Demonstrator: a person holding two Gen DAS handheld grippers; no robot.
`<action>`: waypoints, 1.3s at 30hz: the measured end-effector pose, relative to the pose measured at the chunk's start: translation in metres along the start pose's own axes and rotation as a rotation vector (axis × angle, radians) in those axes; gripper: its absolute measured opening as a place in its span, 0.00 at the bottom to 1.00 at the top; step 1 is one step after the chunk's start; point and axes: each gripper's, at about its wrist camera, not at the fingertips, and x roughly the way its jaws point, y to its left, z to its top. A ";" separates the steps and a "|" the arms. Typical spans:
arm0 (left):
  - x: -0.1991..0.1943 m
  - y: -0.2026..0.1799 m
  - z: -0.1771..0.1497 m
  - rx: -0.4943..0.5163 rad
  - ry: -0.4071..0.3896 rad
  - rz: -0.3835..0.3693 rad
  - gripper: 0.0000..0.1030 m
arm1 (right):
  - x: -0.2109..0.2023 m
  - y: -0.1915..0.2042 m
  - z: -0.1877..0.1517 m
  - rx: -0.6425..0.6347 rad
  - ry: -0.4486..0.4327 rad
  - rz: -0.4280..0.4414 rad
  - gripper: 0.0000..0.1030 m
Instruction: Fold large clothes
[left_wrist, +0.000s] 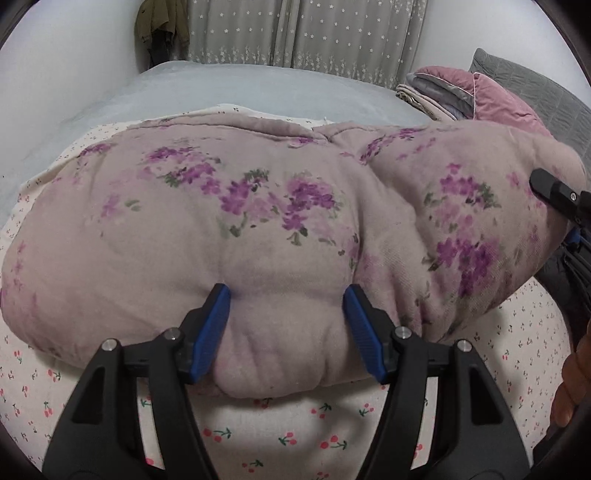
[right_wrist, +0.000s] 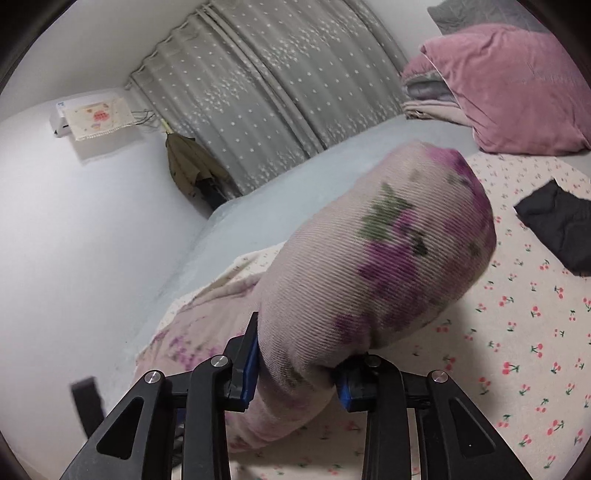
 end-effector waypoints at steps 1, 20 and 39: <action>-0.002 0.003 0.001 -0.006 0.005 -0.016 0.64 | 0.000 0.009 -0.001 -0.026 -0.007 -0.017 0.32; -0.098 0.242 -0.012 -0.439 -0.129 -0.083 0.63 | -0.014 0.176 -0.002 -0.501 -0.202 -0.236 0.26; -0.102 0.314 -0.033 -0.690 -0.174 -0.183 0.63 | 0.098 0.340 -0.198 -1.228 0.107 -0.018 0.27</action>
